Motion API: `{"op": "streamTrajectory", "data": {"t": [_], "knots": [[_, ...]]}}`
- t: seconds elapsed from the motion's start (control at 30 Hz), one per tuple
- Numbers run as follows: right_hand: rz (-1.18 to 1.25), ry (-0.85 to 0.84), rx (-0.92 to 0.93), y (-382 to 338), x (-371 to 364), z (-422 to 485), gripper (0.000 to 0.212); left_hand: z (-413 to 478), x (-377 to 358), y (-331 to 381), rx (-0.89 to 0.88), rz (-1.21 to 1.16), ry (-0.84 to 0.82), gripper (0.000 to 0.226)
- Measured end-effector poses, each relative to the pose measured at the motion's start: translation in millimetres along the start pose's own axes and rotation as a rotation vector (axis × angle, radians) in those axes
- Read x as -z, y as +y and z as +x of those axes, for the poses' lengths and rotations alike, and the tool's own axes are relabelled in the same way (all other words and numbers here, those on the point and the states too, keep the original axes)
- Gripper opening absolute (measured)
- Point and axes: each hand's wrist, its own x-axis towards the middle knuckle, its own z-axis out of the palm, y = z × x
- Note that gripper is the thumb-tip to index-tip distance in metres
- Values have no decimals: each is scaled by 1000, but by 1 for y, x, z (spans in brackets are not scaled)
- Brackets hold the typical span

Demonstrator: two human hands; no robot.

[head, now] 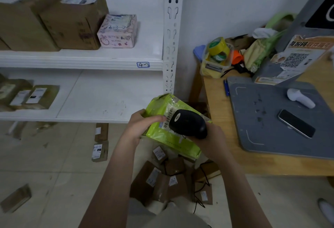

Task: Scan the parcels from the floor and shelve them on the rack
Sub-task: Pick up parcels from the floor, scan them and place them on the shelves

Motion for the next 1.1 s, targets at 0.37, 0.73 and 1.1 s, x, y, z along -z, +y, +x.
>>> {"op": "streamTrajectory", "data": {"t": [0.37, 0.73, 1.1], "knots": [[39, -31, 1, 2, -3, -3, 18, 0, 1, -1, -19, -36, 39, 42], [96, -19, -47, 16, -2, -7, 14, 4, -3, -11, 19, -19, 40, 40], [239, 319, -565, 110, -4, -4, 30, 17, -18, -38, 81, -147, 320, 46]]}}
